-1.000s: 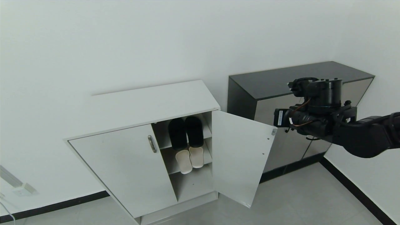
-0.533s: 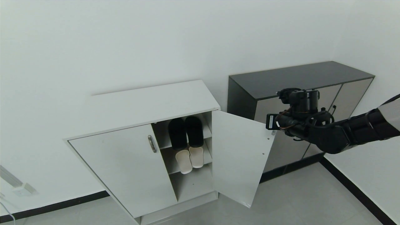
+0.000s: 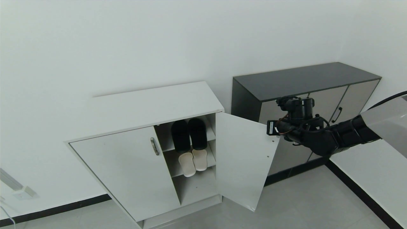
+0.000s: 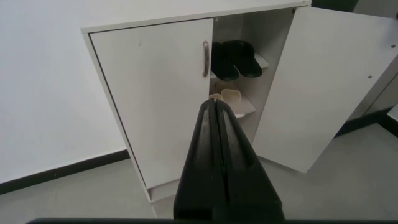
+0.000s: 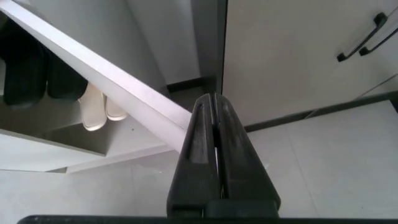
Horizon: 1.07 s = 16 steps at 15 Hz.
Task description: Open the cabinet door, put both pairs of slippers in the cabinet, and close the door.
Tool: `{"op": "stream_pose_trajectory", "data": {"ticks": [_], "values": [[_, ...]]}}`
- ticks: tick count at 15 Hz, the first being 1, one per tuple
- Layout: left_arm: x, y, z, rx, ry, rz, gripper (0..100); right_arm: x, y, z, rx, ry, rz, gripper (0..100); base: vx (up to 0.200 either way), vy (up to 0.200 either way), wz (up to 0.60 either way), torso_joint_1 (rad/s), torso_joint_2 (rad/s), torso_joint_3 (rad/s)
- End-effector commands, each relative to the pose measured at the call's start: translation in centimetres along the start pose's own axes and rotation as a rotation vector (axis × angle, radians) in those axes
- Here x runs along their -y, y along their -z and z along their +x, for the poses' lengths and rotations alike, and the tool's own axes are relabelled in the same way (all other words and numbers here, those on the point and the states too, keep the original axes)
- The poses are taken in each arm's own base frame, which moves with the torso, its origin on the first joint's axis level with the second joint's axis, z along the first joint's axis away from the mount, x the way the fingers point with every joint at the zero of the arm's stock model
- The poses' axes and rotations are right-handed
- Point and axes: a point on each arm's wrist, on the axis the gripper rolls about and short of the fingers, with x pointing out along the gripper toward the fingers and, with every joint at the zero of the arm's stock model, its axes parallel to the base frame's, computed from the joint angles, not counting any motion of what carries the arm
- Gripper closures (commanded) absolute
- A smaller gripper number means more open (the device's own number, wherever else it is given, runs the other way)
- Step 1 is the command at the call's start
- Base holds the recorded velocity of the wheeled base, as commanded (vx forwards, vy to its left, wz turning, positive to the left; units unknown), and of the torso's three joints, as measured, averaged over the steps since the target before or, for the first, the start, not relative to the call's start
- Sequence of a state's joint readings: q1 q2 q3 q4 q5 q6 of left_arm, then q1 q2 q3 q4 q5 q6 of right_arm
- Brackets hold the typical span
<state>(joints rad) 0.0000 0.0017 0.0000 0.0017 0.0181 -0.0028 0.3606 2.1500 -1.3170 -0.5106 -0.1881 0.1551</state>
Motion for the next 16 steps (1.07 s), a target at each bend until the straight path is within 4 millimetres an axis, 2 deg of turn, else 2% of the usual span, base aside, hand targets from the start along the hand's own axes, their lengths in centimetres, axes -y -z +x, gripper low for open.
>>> {"op": "stream_pose_trajectory", "data": {"ticks": [1,3,4,6,8,9,10,11,14,15,16], "values": [[0.0,0.0,0.0,-0.001,0.000,0.001,100,-0.1,0.0,-0.1,0.002,-0.001,-0.001,100,0.000,0.000,0.00,0.000,0.00,0.000],[0.0,0.0,0.0,-0.001,0.000,0.000,100,-0.7,-0.4,-1.4,0.005,-0.019,-0.006,100,0.000,0.000,0.00,0.000,0.00,0.000],[0.0,0.0,0.0,-0.001,0.000,0.000,100,-1.5,-0.7,-2.7,0.007,-0.042,-0.012,100,0.000,0.000,0.00,0.000,0.00,0.000],[0.0,0.0,0.0,-0.001,0.000,0.000,100,-4.4,-0.4,-6.7,-0.006,-0.132,-0.042,100,0.000,0.000,0.00,0.000,0.00,0.000],[0.0,0.0,0.0,-0.001,0.000,0.000,100,-6.5,-0.3,-9.9,0.002,-0.206,-0.070,100,0.000,0.000,0.00,0.000,0.00,0.000],[0.0,0.0,0.0,0.000,0.000,0.000,100,-7.1,-0.4,-11.1,0.009,-0.232,-0.083,100,0.000,0.000,0.00,0.000,0.00,0.000],[0.0,0.0,0.0,-0.001,0.000,0.000,100,-7.2,-0.6,-11.6,0.018,-0.235,-0.093,100,0.000,0.000,0.00,0.000,0.00,0.000],[0.0,0.0,0.0,0.000,0.000,0.000,100,-7.0,-0.6,-11.3,0.022,-0.212,-0.101,100,0.000,0.000,0.00,0.000,0.00,0.000],[0.0,0.0,0.0,0.000,0.000,0.000,100,-3.8,-0.5,-8.1,0.005,-0.090,-0.088,100,0.000,0.000,0.00,0.000,0.00,0.000],[0.0,0.0,0.0,-0.001,0.000,0.000,100,-3.4,-0.3,-7.6,0.000,-0.076,-0.086,100,0.000,0.000,0.00,0.000,0.00,0.000],[0.0,0.0,0.0,0.000,0.000,0.001,100,-2.1,-0.2,-6.0,-0.011,-0.035,-0.077,100,0.000,0.000,0.00,0.000,0.00,0.000]]}}
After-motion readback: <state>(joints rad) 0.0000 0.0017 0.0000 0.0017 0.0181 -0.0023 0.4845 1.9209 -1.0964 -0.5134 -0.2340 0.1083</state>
